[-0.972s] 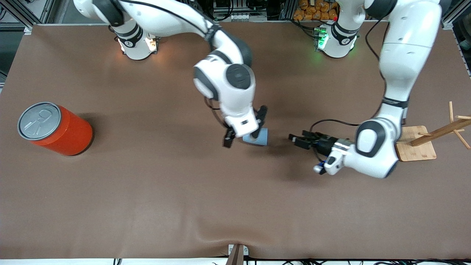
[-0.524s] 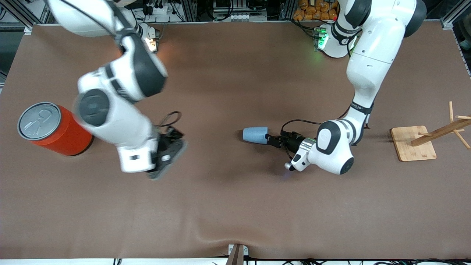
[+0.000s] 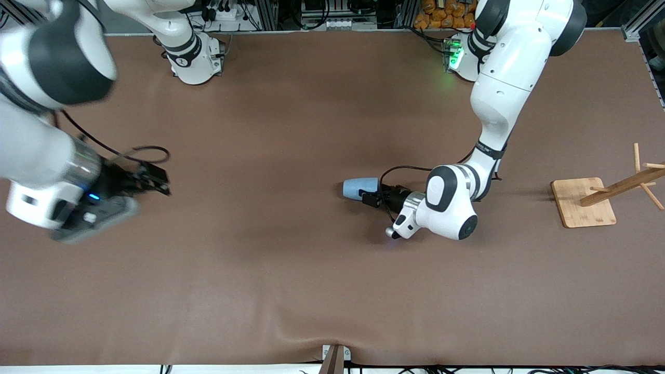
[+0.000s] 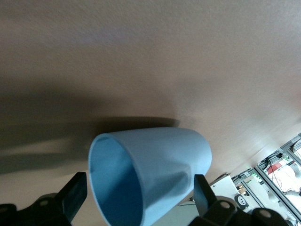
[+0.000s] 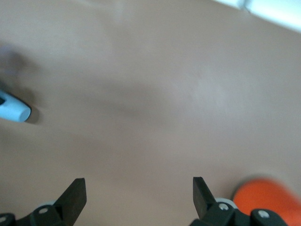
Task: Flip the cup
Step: 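Grasp the cup with the left gripper while the right gripper releases, then rotate the cup upside down with the left gripper while the right gripper retracts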
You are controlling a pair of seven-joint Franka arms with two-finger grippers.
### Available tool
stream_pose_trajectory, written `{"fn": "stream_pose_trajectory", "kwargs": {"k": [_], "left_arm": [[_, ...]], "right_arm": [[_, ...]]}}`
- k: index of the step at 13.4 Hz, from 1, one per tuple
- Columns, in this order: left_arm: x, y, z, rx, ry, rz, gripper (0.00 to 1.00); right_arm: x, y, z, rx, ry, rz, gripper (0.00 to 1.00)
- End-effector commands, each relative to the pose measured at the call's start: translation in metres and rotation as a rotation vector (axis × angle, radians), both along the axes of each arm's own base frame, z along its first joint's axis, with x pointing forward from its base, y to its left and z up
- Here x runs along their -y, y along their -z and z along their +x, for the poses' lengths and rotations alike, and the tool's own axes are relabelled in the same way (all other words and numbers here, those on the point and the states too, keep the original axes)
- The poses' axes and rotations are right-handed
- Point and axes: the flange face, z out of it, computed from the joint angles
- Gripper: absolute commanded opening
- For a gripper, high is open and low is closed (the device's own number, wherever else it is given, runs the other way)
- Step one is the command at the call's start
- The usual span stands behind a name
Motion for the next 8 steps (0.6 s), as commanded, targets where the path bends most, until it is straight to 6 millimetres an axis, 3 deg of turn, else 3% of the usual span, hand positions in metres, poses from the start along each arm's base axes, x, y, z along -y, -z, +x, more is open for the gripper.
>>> {"fn": "stream_pose_trajectory", "kwargs": {"k": [1, 3, 5, 8], "left_arm": [[0.007, -0.002, 0.004, -0.013, -0.050, -0.019, 1.00], [0.012, -0.004, 0.007, -0.004, -0.085, -0.039, 1.00], [0.015, -0.008, 0.012, 0.027, -0.124, -0.043, 1.00], [0.025, -0.009, 0.011, 0.020, -0.163, -0.070, 1.00]], "right_arm": [[0.032, -0.028, -0.023, -0.039, 0.256, -0.009, 1.00], [0.051, -0.047, -0.045, -0.102, 0.433, -0.039, 1.00], [0.057, -0.058, -0.070, -0.110, 0.525, -0.060, 1.00], [0.070, -0.046, -0.110, -0.010, 0.574, -0.042, 1.00]]}}
